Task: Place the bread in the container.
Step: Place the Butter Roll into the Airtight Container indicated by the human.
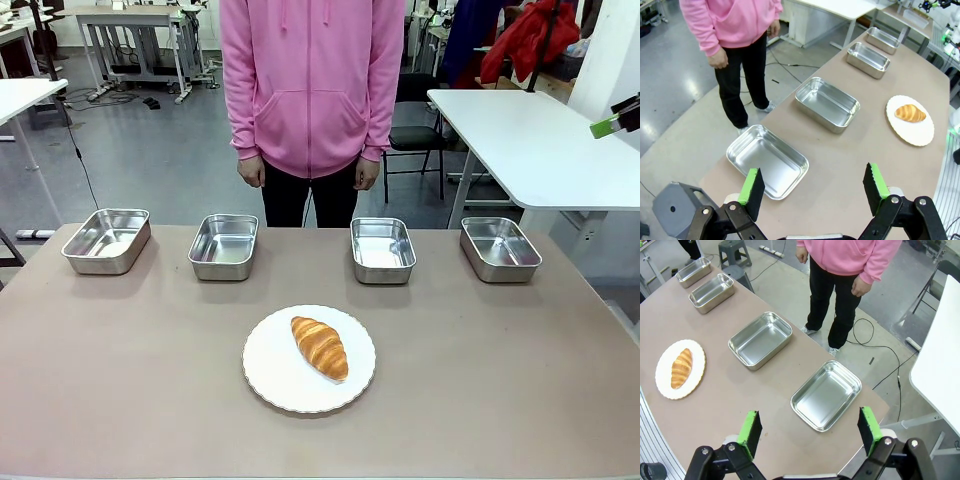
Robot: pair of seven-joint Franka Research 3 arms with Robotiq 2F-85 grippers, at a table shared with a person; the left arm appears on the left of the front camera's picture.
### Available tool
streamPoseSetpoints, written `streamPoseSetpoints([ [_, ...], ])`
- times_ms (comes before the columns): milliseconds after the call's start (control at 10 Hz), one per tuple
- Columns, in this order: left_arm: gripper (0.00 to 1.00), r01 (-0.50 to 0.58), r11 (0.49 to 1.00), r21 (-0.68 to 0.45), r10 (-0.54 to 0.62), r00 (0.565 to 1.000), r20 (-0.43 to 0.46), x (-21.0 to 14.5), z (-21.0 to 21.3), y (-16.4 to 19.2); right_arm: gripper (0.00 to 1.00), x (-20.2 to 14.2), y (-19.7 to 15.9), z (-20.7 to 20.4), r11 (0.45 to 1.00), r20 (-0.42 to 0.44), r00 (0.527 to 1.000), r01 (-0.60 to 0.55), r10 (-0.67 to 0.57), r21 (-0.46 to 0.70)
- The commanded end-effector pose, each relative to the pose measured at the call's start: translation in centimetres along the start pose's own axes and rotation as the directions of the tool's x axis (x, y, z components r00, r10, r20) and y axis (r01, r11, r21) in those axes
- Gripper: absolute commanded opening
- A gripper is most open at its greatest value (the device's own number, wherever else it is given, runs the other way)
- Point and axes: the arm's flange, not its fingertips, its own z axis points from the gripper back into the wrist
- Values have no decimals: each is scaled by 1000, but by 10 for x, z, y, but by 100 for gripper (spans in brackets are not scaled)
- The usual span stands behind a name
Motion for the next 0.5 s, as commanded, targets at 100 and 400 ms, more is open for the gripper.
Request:
streamPoseSetpoints([
  [100, 100, 2, 1000, -2, -2, 1000, 6, 1, -1, 0, 100, 0, -1, 0, 1000, 18, 1000, -5, 4, 9],
  [400, 100, 2, 1000, -2, -2, 1000, 6, 1, -1, 0, 100, 0, -1, 0, 1000, 18, 1000, -5, 4, 9],
])
